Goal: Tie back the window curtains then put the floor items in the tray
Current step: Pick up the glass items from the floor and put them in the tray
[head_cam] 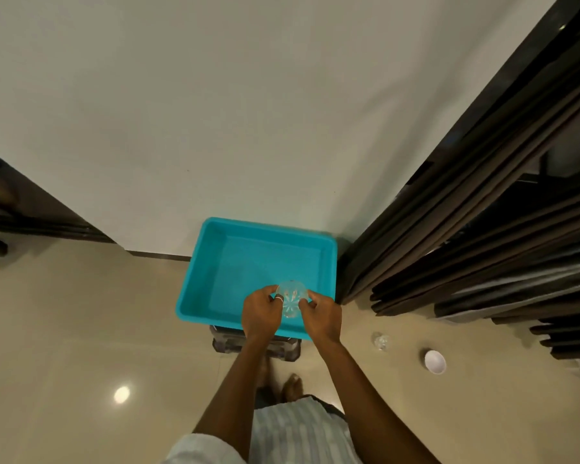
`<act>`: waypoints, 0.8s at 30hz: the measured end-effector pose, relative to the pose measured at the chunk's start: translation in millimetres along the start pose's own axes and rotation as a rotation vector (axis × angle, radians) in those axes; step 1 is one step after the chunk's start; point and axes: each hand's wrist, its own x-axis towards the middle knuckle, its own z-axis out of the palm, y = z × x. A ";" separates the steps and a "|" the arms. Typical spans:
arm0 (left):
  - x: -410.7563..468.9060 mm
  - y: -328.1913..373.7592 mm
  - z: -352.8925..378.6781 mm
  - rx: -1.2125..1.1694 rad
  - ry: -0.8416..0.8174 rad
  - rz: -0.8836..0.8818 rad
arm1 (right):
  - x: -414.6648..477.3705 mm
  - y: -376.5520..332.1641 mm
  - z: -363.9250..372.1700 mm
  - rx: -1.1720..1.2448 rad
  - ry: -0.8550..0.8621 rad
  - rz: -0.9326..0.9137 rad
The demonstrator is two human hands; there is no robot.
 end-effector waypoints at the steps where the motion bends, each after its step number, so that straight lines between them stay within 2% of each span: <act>1: 0.8 1.7 -1.3 0.014 -0.007 0.013 | 0.5 0.9 0.4 0.020 0.002 0.012; 10: 12.1 9.3 -17.0 0.044 0.059 0.051 | 6.7 -19.3 13.0 0.130 -0.008 0.041; 17: 37.4 0.9 -30.8 0.040 0.001 0.045 | 23.0 -40.2 28.0 -0.003 -0.196 -0.009; 24: 83.0 -24.6 -42.5 0.040 -0.092 0.000 | 50.3 -70.0 69.4 -0.009 -0.262 0.061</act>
